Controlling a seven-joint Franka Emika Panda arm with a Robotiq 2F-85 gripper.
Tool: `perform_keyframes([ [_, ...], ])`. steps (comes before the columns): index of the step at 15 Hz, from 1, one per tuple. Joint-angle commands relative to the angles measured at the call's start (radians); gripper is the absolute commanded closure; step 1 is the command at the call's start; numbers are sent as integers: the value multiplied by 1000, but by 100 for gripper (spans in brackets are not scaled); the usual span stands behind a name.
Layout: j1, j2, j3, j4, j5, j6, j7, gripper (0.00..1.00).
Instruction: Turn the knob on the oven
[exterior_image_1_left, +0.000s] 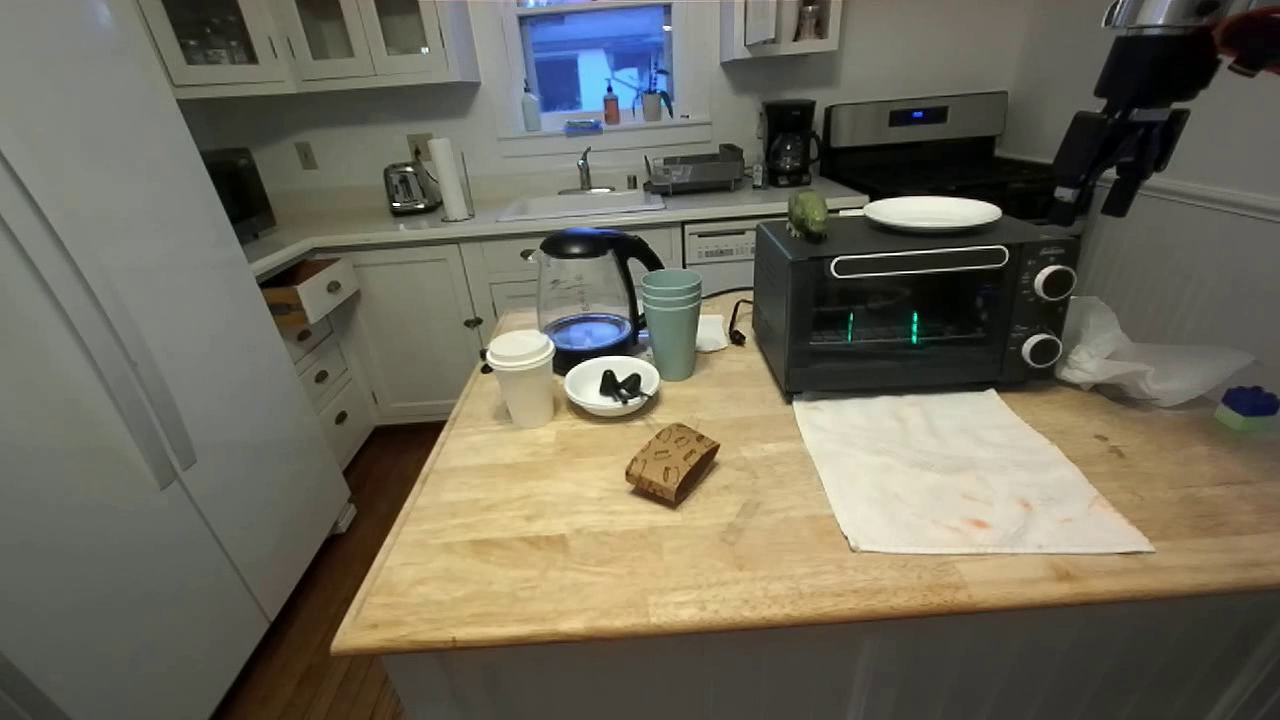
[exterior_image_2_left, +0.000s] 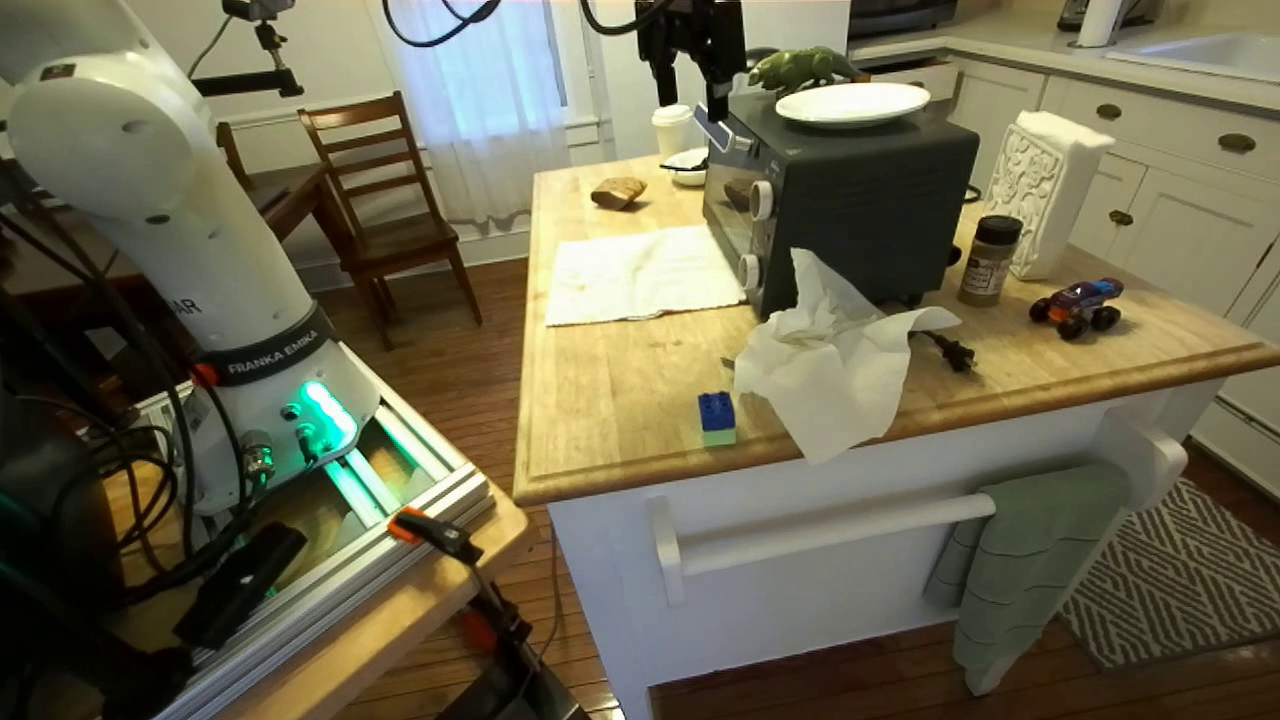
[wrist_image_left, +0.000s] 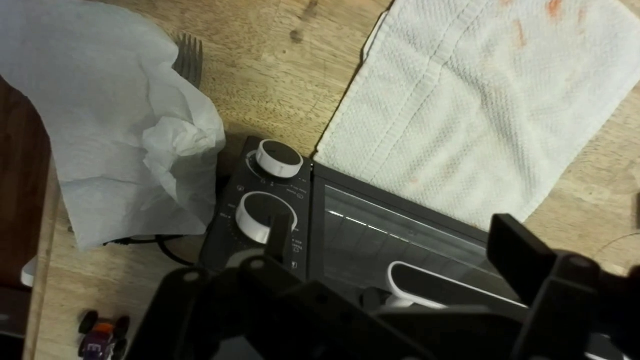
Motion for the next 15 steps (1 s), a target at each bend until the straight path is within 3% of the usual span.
perform_keyframes([
  [1,-13,17,15,-1,-32,39,51,0],
  [7,-45,95,23,4,-158,186,293,0],
  [11,-63,142,15,22,-251,177,428,0],
  [15,-68,181,10,30,-263,175,488,0],
])
